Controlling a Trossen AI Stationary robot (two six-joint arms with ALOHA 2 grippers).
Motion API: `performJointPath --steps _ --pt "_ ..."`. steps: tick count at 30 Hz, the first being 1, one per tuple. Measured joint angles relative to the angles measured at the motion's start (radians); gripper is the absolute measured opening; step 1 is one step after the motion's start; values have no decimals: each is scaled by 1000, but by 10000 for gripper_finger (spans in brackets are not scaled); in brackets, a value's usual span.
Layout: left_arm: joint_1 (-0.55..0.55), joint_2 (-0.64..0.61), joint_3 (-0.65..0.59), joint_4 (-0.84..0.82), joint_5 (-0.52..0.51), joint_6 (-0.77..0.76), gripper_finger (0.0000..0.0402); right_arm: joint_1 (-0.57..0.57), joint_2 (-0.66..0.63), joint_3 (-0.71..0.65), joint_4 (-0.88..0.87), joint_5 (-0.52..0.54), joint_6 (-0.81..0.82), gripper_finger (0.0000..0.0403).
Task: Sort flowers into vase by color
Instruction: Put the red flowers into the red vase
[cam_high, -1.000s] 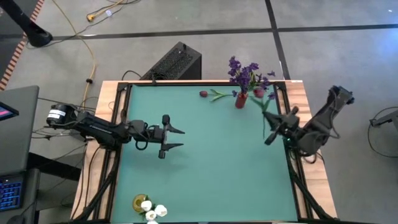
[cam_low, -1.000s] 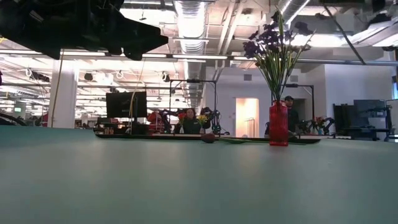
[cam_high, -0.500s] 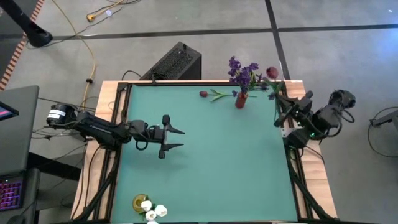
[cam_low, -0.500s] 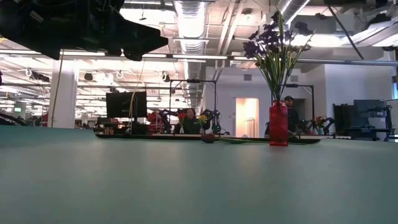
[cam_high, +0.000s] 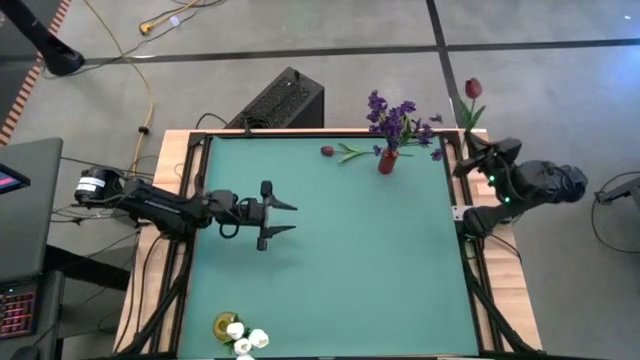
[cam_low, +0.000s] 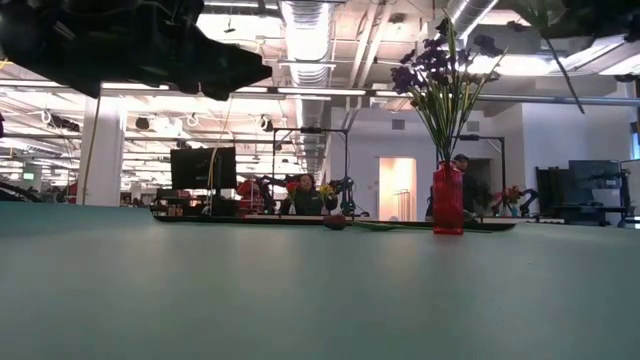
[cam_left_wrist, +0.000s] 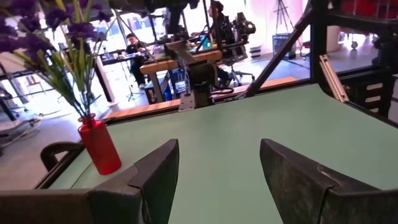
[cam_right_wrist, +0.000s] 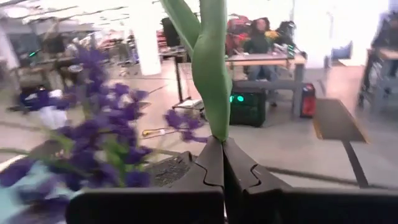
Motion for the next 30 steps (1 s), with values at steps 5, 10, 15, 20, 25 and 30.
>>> performJointPath --steps 5,10,15,20,25,30 --pt "20 0 0 1 4 -12 215 -108 -11 0 -125 -39 184 14" --pt "34 0 1 9 6 -14 215 -211 19 0 -130 -113 251 14" --pt "37 0 19 9 6 -12 215 -344 101 0 -130 -230 309 14" --pt "37 0 29 9 7 -11 215 -555 216 -1 -105 -309 347 14" --pt "37 0 29 9 8 -11 215 -854 288 -1 62 -607 254 14" --pt "36 0 29 0 32 -15 215 -1145 315 -1 176 -967 172 14"
